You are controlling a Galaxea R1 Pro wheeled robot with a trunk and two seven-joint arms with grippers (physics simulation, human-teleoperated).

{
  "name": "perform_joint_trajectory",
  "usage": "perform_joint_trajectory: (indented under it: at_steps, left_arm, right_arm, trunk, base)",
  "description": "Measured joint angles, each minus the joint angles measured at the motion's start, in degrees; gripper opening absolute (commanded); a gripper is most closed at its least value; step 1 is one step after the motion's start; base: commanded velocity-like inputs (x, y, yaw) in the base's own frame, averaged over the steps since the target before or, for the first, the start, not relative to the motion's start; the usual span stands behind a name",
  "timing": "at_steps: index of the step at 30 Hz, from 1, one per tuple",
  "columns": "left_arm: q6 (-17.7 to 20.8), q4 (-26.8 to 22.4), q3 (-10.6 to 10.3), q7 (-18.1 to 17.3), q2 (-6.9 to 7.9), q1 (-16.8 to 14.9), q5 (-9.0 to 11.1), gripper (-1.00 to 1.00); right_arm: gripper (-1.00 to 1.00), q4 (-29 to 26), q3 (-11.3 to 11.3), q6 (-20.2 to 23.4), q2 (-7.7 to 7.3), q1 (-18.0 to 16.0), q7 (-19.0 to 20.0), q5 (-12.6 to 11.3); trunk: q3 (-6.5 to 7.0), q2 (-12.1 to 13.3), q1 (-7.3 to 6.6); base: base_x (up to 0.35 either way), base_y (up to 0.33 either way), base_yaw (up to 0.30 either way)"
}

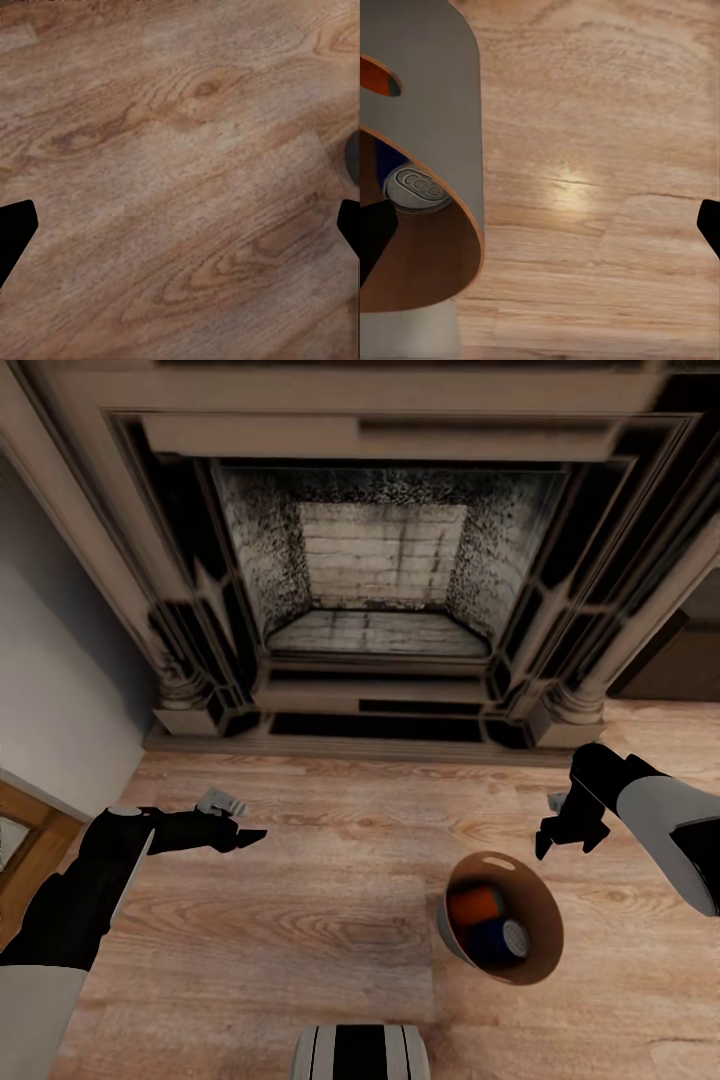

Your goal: Put the three can of soda from the living room inside the tash can in the kitchen.

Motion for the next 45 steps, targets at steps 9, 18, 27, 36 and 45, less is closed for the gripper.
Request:
perform_joint_trajectory:
  at_steps: [9, 18, 27, 36, 45]
  left_arm:
    - [0.4, -0.1, 0.1, 0.0, 0.02, 0.0, 0.0, 1.0]
    - [0.4, 0.0, 0.1, 0.0, 0.01, 0.0, 0.0, 1.0]
    - [0.4, 0.0, 0.2, 0.0, 0.04, 0.0, 0.0, 1.0]
    - [0.5, -0.1, 0.3, 0.0, 0.05, 0.0, 0.1, 1.0]
    - [0.6, 0.1, 0.2, 0.0, 0.05, 0.0, 0.1, 1.0]
  right_arm:
    - [1.0, 0.0, 0.1, 0.0, -0.4, 0.2, 0.0, 0.0]
    - [1.0, 0.0, 0.1, 0.0, -1.28, 0.3, -0.1, 0.0]
    - [1.0, -0.4, 0.1, 0.0, -1.6, 1.8, -0.1, 0.1]
    - [1.0, -0.8, 0.1, 0.0, -1.63, 3.1, -0.3, 0.2]
    - [1.0, -1.0, -0.2, 0.0, -1.44, 5.0, -3.6, 0.1]
  trunk:
    - [1.62, 3.6, -1.98]
    - [3.23, 7.2, -3.95]
    - [4.85, 10.8, -5.93]
    - [6.46, 14.4, -7.91]
    - [8.08, 18.0, -9.88]
  base:
    - [0.0, 0.0, 0.0]
    - [0.0, 0.0, 0.0]
    - [0.0, 0.0, 0.0]
    - [0.0, 0.0, 0.0]
    - [0.0, 0.0, 0.0]
